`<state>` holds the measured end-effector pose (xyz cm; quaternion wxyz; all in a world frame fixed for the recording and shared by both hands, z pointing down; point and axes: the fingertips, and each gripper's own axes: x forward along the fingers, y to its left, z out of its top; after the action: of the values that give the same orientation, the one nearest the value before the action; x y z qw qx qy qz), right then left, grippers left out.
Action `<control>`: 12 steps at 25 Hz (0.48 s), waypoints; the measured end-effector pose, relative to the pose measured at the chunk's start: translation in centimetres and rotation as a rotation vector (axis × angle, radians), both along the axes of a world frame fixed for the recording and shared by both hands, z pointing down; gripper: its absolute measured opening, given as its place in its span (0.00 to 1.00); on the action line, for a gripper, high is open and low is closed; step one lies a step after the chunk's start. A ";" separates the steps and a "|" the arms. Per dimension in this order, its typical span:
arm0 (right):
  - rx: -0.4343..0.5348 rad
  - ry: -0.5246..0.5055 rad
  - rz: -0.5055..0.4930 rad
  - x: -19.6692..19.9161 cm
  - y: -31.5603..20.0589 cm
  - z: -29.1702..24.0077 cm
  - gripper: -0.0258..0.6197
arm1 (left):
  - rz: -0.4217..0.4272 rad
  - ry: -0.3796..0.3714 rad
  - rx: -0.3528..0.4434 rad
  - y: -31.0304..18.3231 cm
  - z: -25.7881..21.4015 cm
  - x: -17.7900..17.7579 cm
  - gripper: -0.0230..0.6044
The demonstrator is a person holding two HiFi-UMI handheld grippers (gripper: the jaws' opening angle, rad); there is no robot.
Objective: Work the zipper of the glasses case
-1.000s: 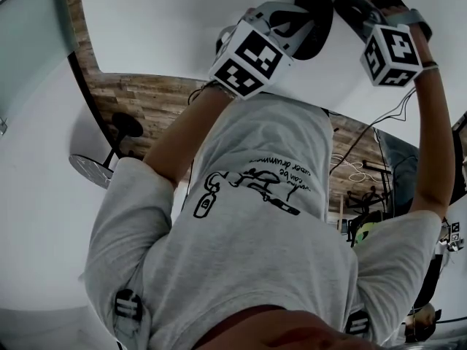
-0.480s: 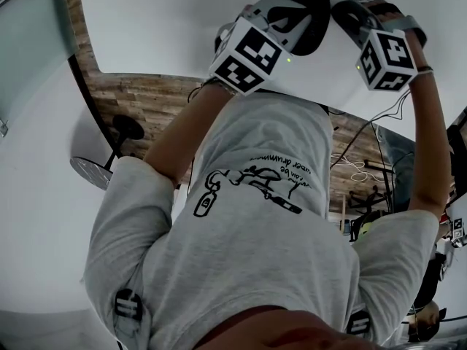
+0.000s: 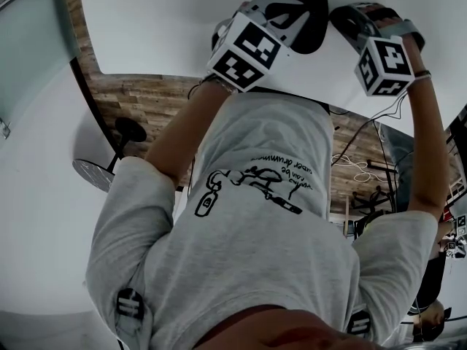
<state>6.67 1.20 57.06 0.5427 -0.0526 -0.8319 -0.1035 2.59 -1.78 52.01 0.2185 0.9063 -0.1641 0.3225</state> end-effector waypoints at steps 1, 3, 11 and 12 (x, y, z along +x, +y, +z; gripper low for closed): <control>0.027 0.005 0.006 0.3 -0.6 -0.1 0.04 | 0.003 -0.015 0.006 -0.1 0.1 0.0 0.07; 0.077 0.013 0.025 0.9 -2.0 -0.2 0.04 | 0.012 -0.035 0.024 -0.3 0.2 0.2 0.07; 0.155 0.044 0.044 2.1 -3.9 0.1 0.04 | 0.055 -0.042 0.095 -1.1 0.0 2.1 0.07; 0.151 0.042 0.053 2.3 -3.7 0.1 0.04 | 0.061 -0.049 0.102 -1.1 0.0 2.1 0.07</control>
<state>8.98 -2.47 57.14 0.5649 0.0083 -0.8112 -0.1507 4.74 -2.84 52.02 0.1582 0.9125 -0.1580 0.3425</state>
